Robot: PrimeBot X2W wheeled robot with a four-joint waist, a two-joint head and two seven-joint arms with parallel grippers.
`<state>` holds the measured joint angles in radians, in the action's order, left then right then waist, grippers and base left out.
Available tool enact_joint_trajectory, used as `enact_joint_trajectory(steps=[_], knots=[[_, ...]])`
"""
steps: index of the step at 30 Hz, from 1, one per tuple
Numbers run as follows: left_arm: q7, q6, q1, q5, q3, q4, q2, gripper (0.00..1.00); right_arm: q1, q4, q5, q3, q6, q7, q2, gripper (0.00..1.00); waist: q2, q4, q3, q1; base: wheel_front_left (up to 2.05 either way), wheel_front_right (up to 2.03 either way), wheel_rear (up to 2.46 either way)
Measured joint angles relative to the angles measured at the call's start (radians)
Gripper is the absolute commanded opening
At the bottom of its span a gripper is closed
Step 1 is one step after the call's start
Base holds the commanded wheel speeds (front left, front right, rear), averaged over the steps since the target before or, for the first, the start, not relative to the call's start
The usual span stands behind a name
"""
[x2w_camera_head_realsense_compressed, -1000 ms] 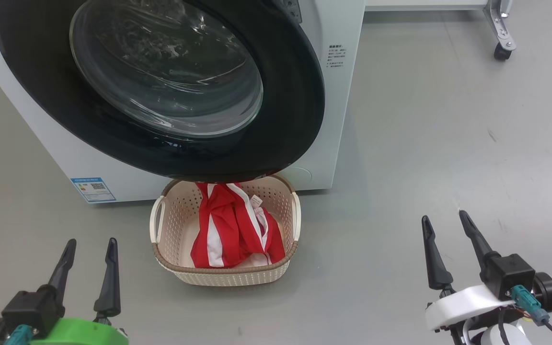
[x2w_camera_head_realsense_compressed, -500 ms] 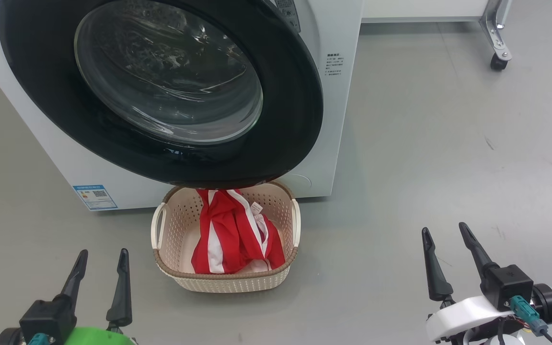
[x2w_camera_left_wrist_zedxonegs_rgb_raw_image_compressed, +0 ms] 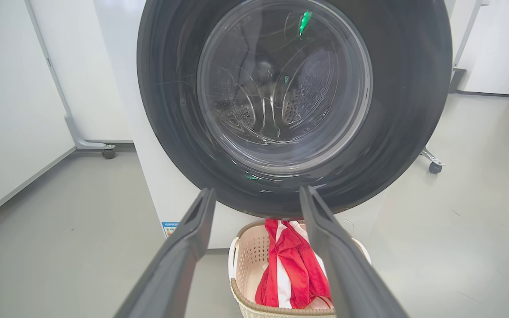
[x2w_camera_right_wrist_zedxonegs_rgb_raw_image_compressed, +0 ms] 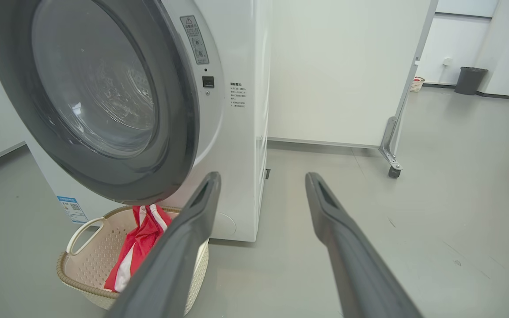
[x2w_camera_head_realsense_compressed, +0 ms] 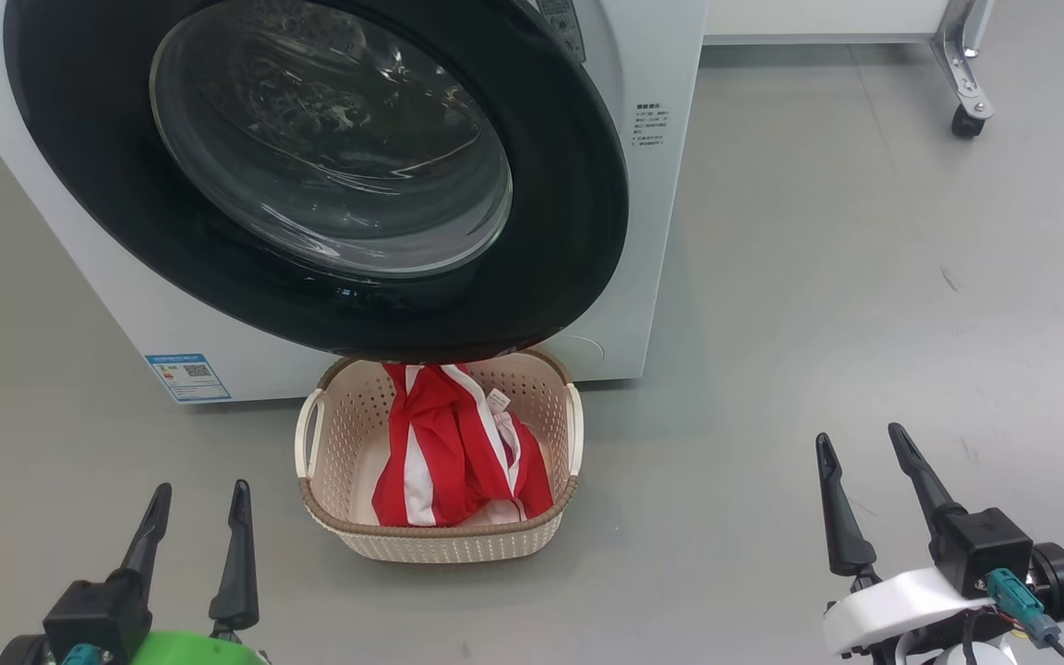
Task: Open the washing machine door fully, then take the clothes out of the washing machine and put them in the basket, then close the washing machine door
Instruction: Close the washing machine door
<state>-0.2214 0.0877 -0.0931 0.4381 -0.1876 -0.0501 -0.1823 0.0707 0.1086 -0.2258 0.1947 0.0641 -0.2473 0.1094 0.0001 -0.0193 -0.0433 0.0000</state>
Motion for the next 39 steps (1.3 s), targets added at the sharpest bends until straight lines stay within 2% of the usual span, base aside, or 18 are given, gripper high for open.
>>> enact_joint_trajectory(steps=[8,9,10,11,22,30,39], knots=[[0.000,0.004,0.000,-0.020,-0.005,0.000,0.005,1.00,0.000,-0.010,0.003,0.000,0.002,0.000,0.002,1.00,0.0000,-0.002,-0.003,0.0000,0.00,0.00,0.00],[0.000,0.004,0.000,-0.022,-0.007,0.000,0.006,1.00,0.000,-0.011,0.005,0.000,0.002,0.001,0.002,0.83,0.0000,-0.002,-0.004,0.0000,0.00,0.00,0.00],[0.000,0.004,0.000,-0.025,-0.008,0.000,0.007,1.00,0.000,-0.012,0.005,0.000,0.002,0.001,0.002,0.31,0.0000,-0.002,-0.004,0.0000,0.00,0.00,0.00],[0.000,0.004,0.000,-0.026,-0.008,0.000,0.007,1.00,0.000,-0.013,0.005,0.000,0.002,0.001,0.002,0.00,0.0000,-0.002,-0.005,0.0000,0.00,0.00,0.00],[0.000,0.005,0.002,-0.043,-0.020,0.000,0.008,1.00,0.000,-0.018,0.005,-0.005,0.003,0.004,0.002,0.00,0.0000,-0.009,-0.010,0.0000,0.00,0.00,0.00],[0.000,0.005,0.013,-0.046,-0.042,0.006,0.010,1.00,-0.008,-0.023,-0.002,-0.021,0.009,0.014,0.014,0.00,0.0000,-0.040,-0.023,0.0000,0.00,0.00,0.00],[0.000,0.004,0.052,-0.053,-0.070,0.021,0.040,1.00,-0.118,-0.022,0.000,-0.025,-0.012,0.040,0.057,0.00,0.0000,-0.099,-0.055,0.0000,0.00,0.00,0.00]])
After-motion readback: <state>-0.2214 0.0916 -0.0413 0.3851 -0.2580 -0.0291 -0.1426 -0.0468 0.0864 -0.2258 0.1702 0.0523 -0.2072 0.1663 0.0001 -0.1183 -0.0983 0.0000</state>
